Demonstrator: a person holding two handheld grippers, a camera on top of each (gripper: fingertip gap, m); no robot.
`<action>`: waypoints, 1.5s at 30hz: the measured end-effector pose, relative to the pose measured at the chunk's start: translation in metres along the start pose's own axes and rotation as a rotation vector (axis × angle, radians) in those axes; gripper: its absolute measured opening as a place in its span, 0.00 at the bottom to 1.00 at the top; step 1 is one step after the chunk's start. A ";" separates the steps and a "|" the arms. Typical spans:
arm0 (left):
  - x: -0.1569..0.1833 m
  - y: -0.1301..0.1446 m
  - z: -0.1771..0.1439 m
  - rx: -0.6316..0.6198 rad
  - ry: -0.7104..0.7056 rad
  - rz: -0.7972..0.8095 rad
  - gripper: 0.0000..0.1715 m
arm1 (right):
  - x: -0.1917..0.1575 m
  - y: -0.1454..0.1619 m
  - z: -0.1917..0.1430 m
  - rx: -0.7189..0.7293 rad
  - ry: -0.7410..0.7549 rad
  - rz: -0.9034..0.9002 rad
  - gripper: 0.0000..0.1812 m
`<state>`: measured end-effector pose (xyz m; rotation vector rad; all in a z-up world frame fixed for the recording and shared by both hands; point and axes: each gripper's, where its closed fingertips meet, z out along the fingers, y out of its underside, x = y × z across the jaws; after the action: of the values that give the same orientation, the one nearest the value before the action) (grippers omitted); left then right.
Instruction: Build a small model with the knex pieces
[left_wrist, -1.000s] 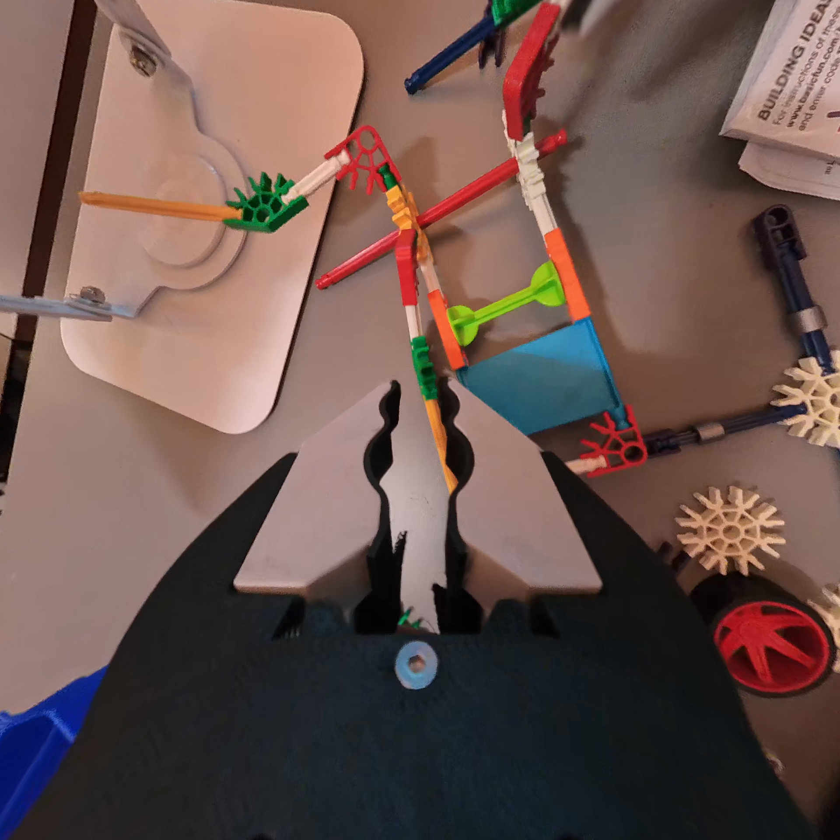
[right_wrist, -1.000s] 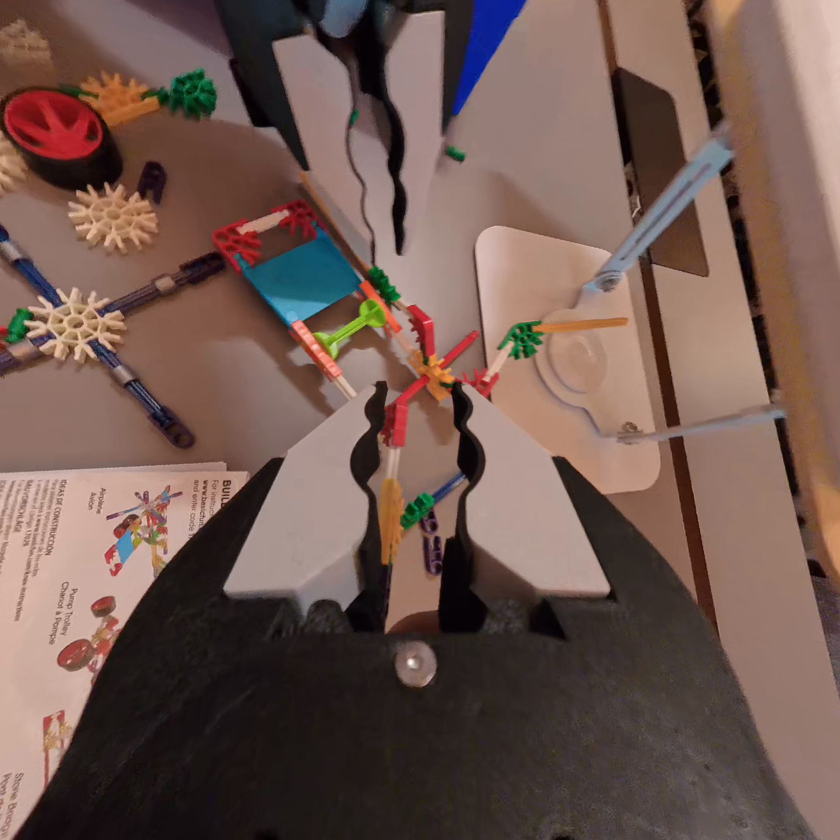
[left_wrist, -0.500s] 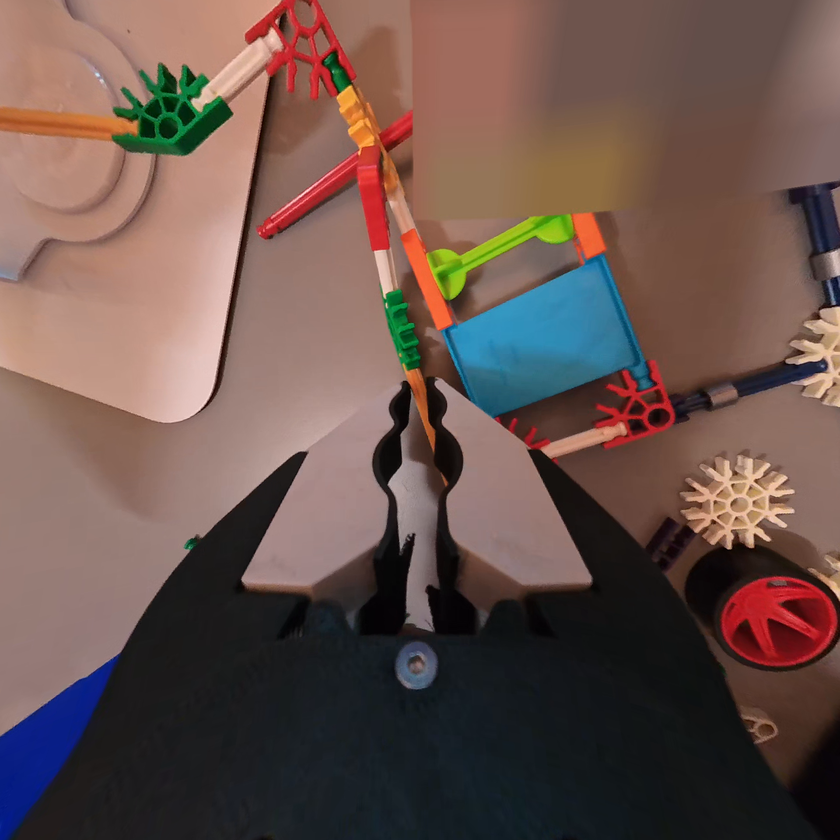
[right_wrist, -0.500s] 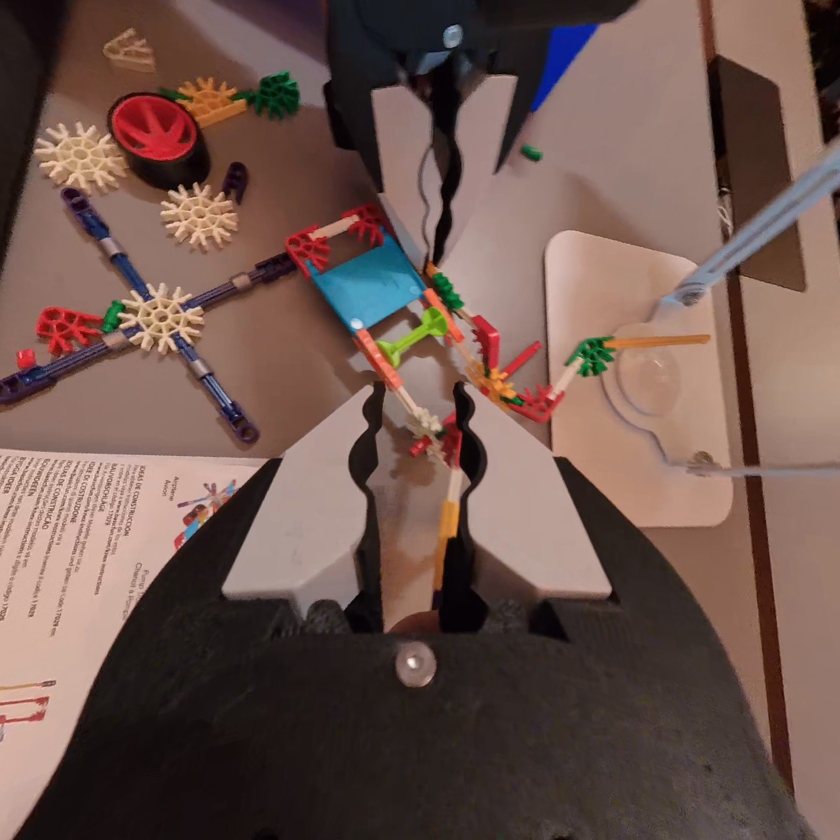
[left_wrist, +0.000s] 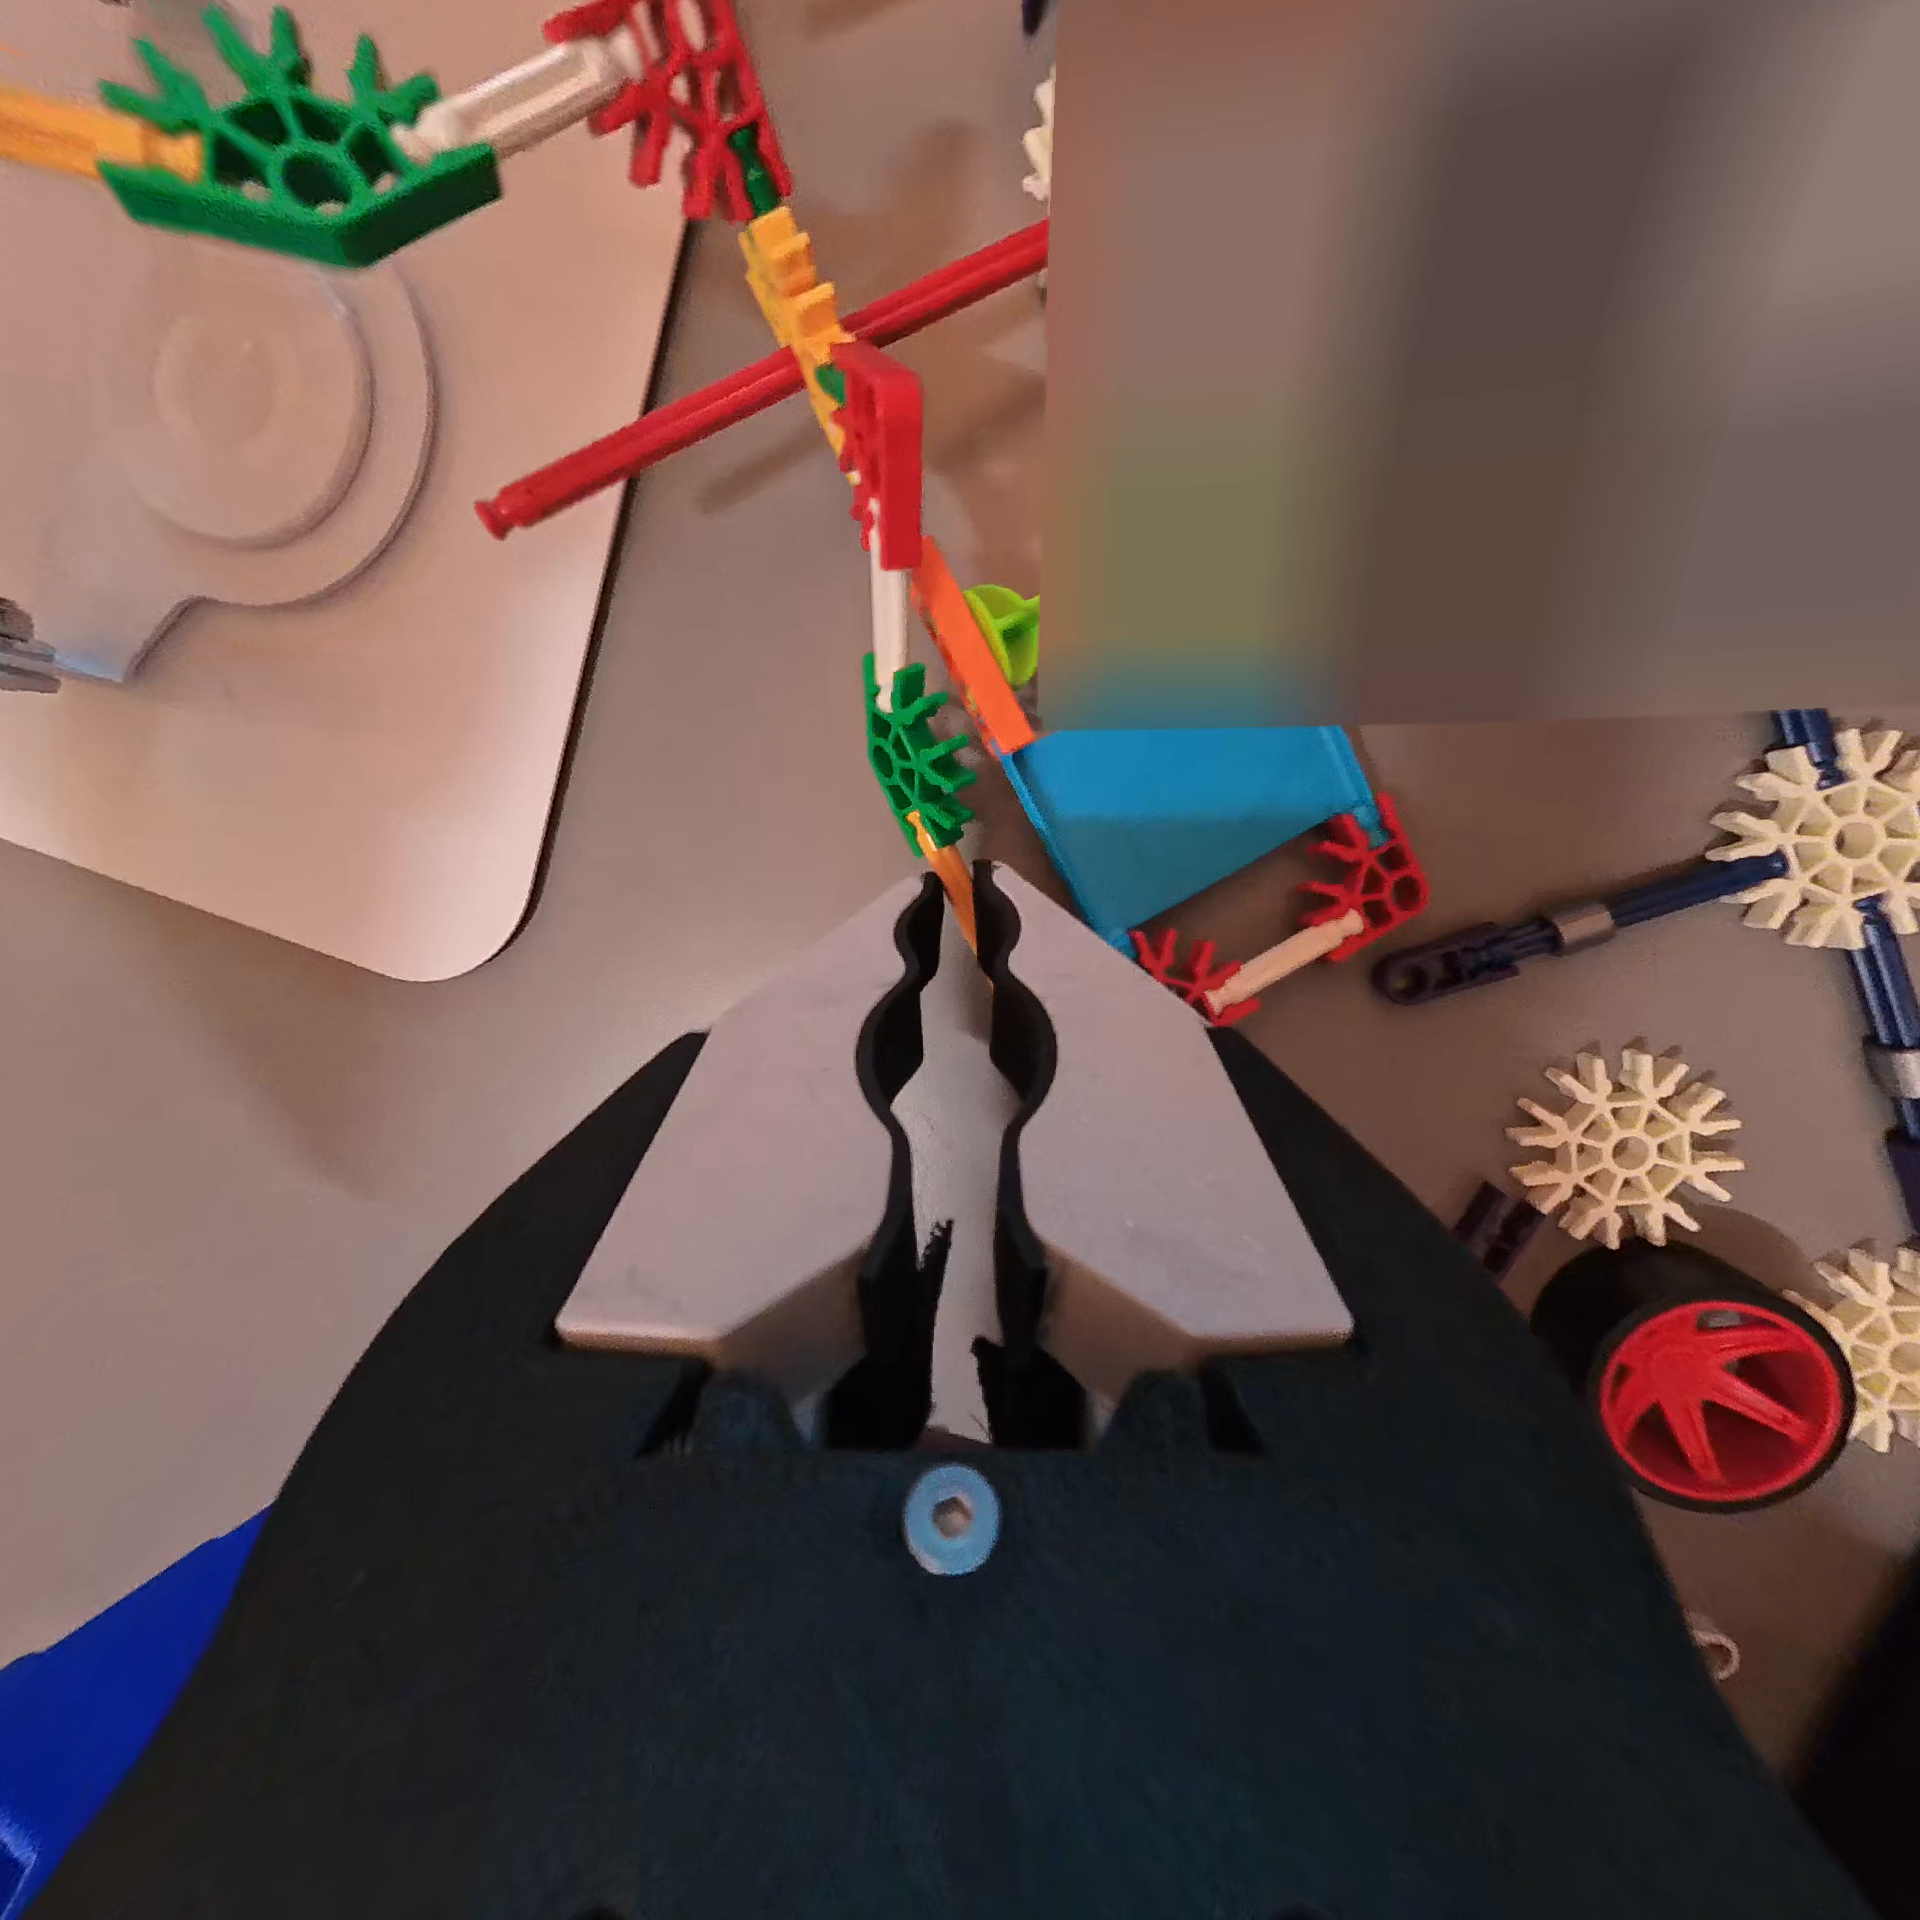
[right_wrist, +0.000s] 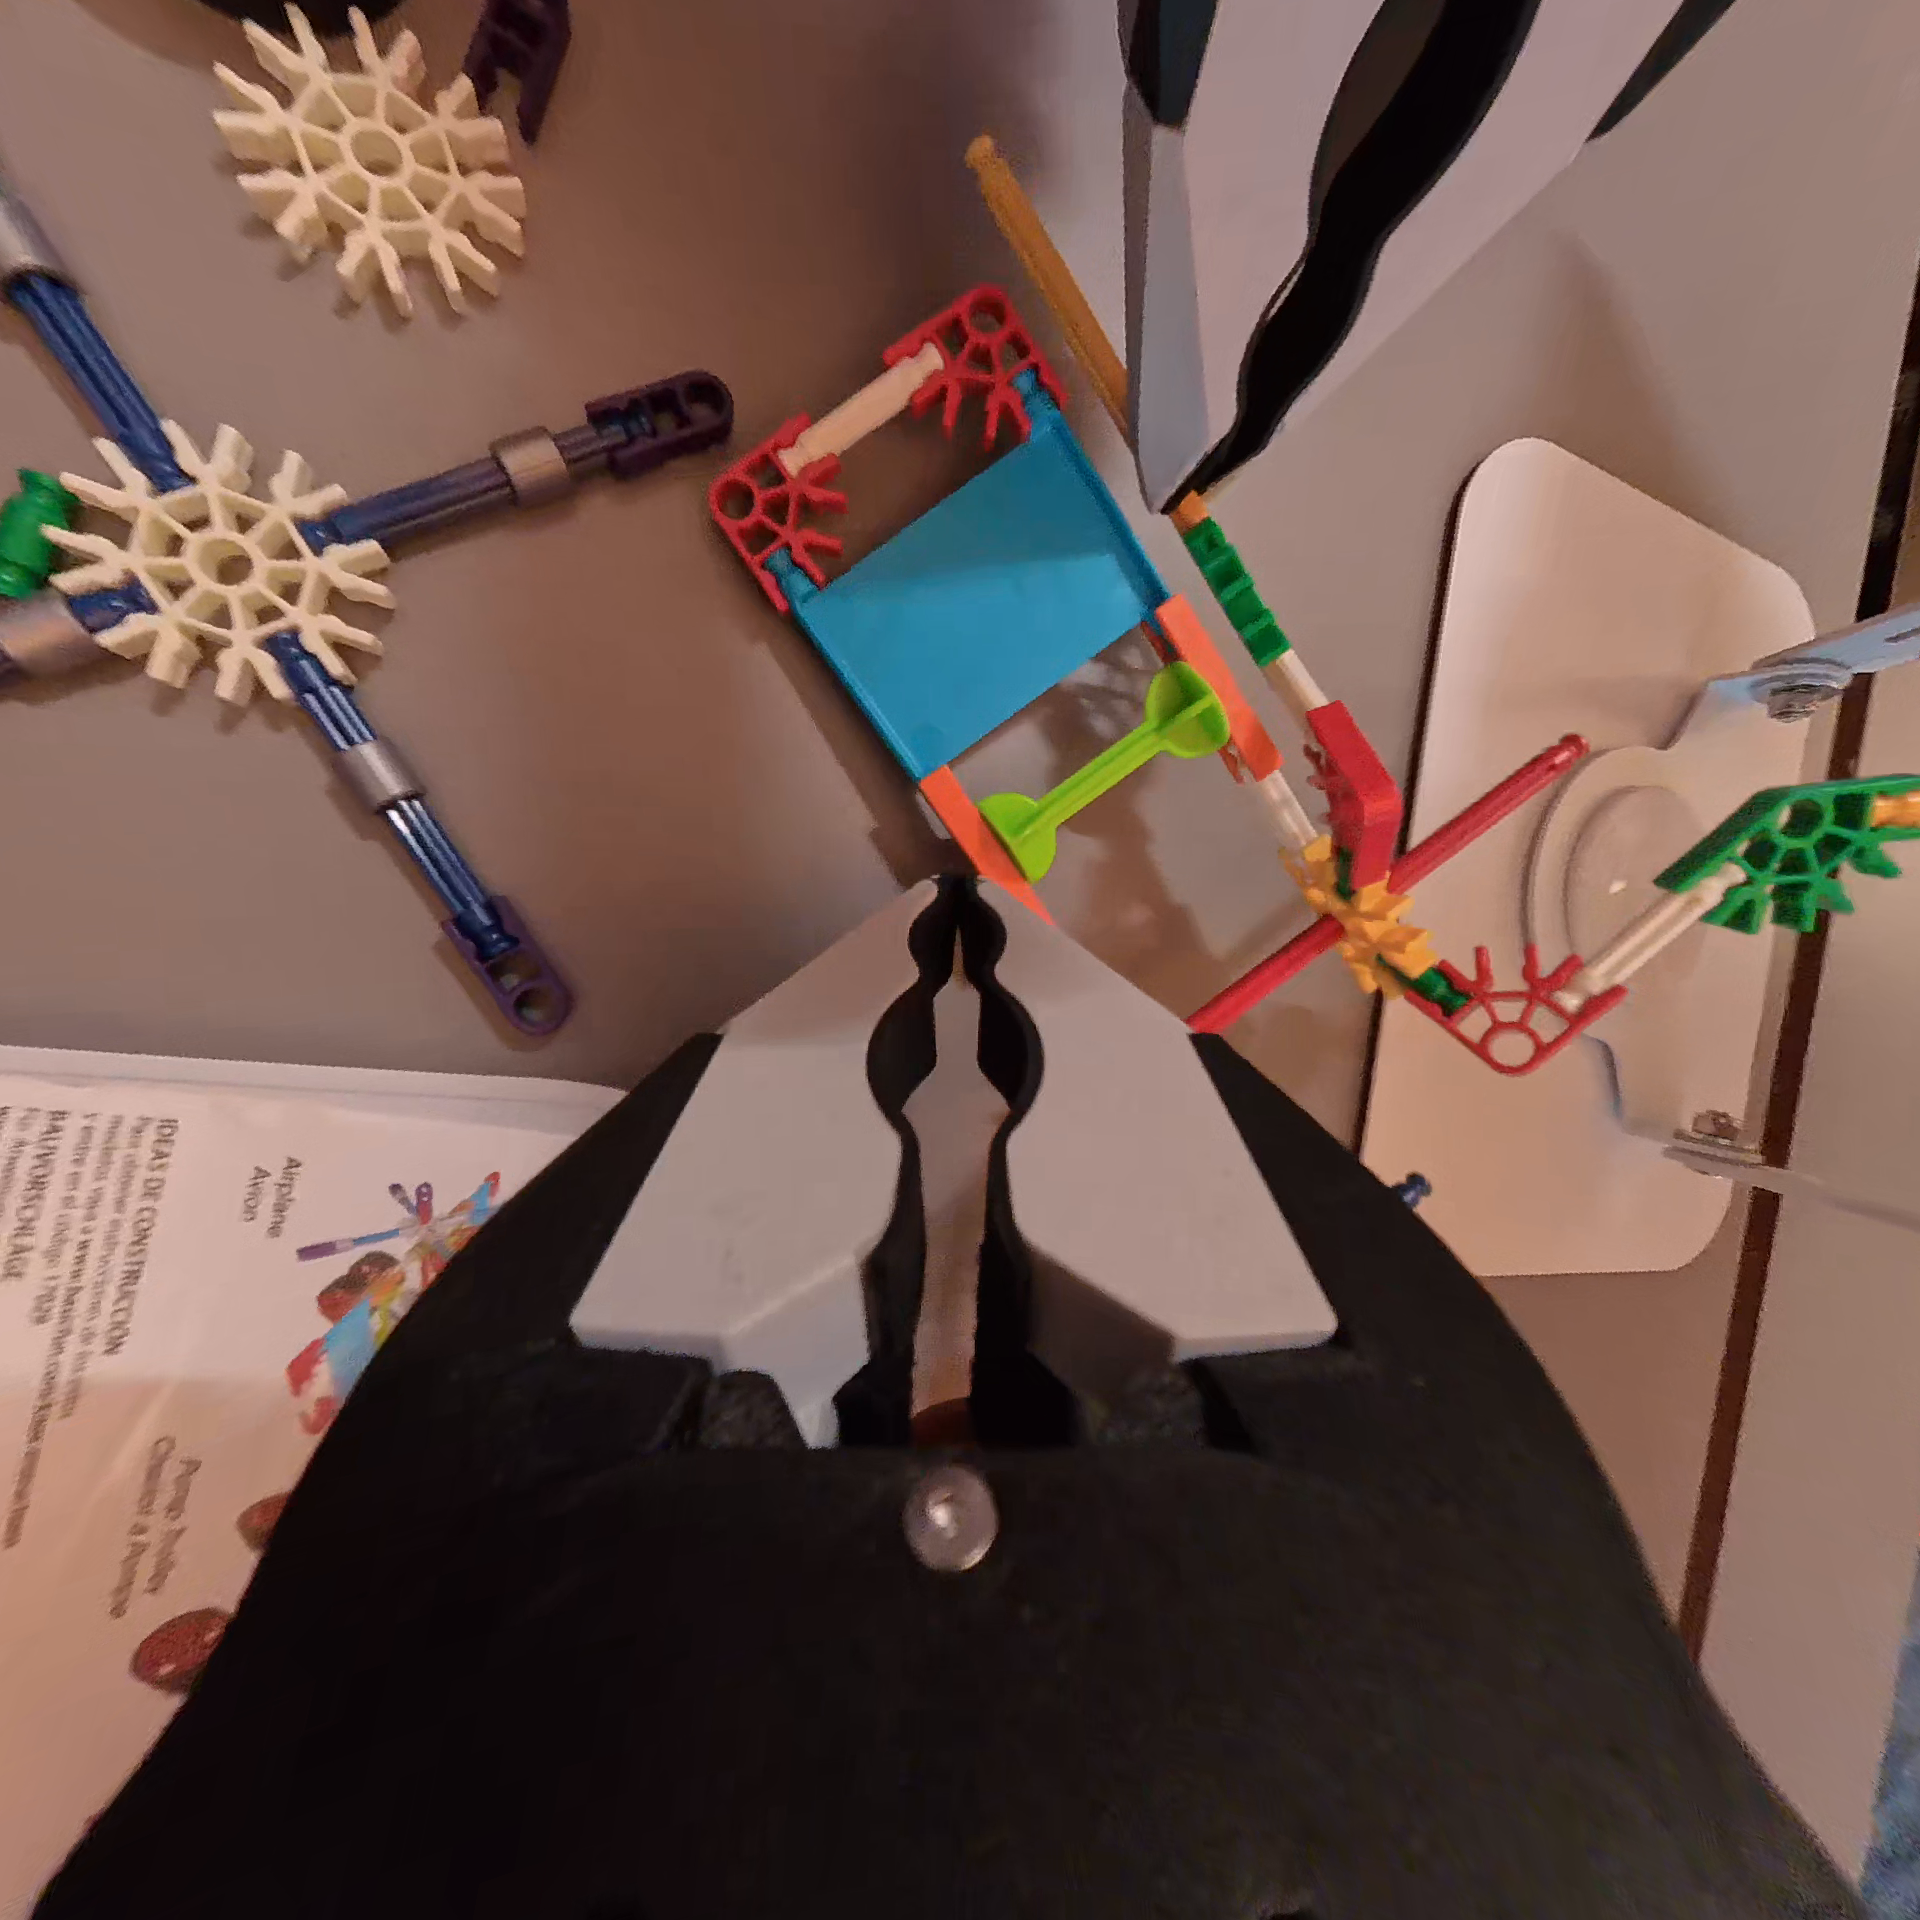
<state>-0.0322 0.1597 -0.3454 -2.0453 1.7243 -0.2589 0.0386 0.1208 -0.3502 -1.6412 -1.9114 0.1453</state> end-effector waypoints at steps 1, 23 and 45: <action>0.002 -0.001 0.000 0.006 0.010 0.002 0.02 | -0.001 0.000 0.001 0.000 -0.005 -0.001 0.00; 0.005 -0.019 -0.013 0.102 0.035 -0.029 0.01 | -0.003 -0.009 0.011 0.028 0.072 -0.140 0.06; 0.015 -0.036 -0.024 0.196 0.114 -0.072 0.00 | -0.003 -0.009 0.011 0.063 0.035 -0.083 0.05</action>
<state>-0.0071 0.1443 -0.3099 -1.9841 1.6222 -0.5550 0.0257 0.1194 -0.3567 -1.5114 -1.9250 0.1406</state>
